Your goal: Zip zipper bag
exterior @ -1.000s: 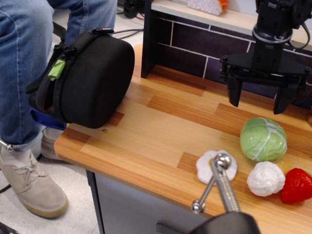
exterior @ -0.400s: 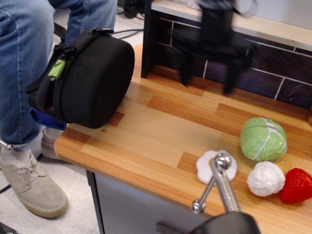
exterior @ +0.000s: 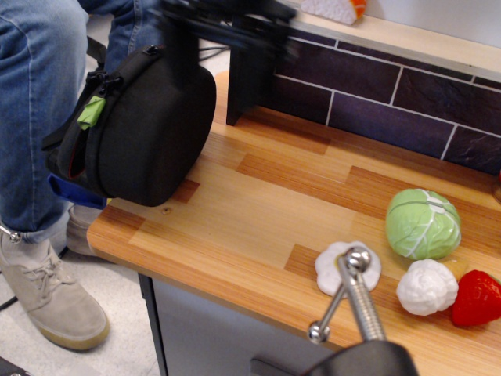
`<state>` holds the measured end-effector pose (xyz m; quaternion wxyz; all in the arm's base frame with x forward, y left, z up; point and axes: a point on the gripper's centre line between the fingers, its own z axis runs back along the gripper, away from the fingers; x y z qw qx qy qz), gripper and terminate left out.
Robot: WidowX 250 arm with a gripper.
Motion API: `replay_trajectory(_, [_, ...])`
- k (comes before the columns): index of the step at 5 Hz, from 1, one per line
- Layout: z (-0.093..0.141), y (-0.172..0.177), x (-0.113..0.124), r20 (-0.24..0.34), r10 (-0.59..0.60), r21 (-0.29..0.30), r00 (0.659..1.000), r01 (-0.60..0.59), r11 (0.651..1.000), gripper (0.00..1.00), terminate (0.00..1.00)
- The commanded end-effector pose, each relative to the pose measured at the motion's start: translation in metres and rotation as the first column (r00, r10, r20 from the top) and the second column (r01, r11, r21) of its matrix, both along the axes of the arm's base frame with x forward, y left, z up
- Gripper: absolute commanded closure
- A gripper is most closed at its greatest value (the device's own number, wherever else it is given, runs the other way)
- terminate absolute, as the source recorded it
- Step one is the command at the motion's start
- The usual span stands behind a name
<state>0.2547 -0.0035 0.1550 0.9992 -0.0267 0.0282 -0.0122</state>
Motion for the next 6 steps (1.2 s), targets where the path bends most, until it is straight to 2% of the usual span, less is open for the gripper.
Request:
replay_trajectory(1, [0.003, 0.053, -0.004, 0.092, 0.033, 0.088, 0.995, -0.041, 0.995, 0.00, 0.00])
replay_trajectory(2, [-0.015, 0.072, 0.003, 0.082, 0.037, 0.127, 0.996, -0.047, 0.991, 0.00, 0.00])
replay_trajectory(3, [-0.026, 0.087, 0.003, 0.096, 0.008, 0.157, 0.995, -0.023, 0.987, 0.00, 0.00])
replay_trajectory(5, [-0.036, 0.092, -0.012, 0.098, -0.055, 0.163, 0.994, 0.038, 0.986, 0.00, 0.00])
replay_trajectory(6, [-0.046, 0.090, -0.014, 0.159, -0.045, 0.162, 0.986, 0.019, 0.987, 1.00, 0.00])
